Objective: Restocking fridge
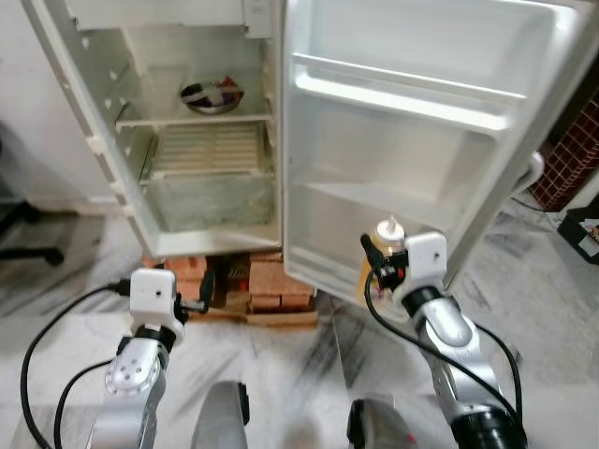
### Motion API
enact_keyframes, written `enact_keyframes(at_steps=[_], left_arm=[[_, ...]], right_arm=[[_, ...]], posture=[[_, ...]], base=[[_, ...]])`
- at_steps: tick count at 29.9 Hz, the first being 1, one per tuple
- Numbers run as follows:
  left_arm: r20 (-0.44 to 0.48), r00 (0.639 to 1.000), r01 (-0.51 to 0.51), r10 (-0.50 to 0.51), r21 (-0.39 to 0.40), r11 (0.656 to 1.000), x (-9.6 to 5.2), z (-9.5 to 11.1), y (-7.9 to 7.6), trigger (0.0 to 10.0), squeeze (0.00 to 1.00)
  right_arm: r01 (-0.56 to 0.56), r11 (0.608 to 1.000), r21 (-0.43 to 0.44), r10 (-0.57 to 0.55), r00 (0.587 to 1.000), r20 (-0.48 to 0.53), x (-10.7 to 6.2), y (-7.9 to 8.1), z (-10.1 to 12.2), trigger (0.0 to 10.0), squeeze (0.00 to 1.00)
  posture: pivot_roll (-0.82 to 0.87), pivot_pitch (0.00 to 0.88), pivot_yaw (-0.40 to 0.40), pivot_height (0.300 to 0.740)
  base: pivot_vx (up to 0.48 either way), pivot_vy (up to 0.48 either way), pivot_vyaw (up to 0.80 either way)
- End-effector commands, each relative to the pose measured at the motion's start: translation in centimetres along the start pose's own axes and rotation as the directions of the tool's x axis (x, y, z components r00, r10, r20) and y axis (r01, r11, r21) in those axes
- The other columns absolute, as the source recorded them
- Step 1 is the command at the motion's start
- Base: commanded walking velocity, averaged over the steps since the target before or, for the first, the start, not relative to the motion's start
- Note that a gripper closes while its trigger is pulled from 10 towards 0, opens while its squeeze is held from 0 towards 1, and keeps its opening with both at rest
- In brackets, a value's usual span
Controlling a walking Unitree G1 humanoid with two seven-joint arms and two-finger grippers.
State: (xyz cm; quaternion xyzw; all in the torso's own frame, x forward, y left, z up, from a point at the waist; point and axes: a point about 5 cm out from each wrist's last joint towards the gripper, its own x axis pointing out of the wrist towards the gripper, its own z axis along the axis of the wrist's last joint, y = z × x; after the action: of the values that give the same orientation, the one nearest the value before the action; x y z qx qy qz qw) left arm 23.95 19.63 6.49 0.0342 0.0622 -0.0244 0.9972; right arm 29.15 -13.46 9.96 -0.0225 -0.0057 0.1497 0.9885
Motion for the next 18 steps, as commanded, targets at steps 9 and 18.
enact_keyframes(at_steps=[9,18], left_arm=[[0.018,1.0,0.025,-0.024,-0.012,1.0,0.31,0.47,-0.7,10.0,0.0],[0.016,1.0,0.026,-0.026,-0.012,1.0,0.32,0.45,-0.8,10.0,0.0]], right_arm=[[0.006,1.0,-0.029,-0.006,1.0,-0.001,-0.41,-0.74,-0.13,10.0,0.0],[-0.007,1.0,-0.031,0.007,1.0,0.002,-0.21,-0.67,-0.05,10.0,0.0]], posture=[[0.04,0.0,-0.025,0.636],[0.04,0.0,-0.029,0.636]], base=[[0.374,0.0,0.0],[0.409,0.0,0.0]])
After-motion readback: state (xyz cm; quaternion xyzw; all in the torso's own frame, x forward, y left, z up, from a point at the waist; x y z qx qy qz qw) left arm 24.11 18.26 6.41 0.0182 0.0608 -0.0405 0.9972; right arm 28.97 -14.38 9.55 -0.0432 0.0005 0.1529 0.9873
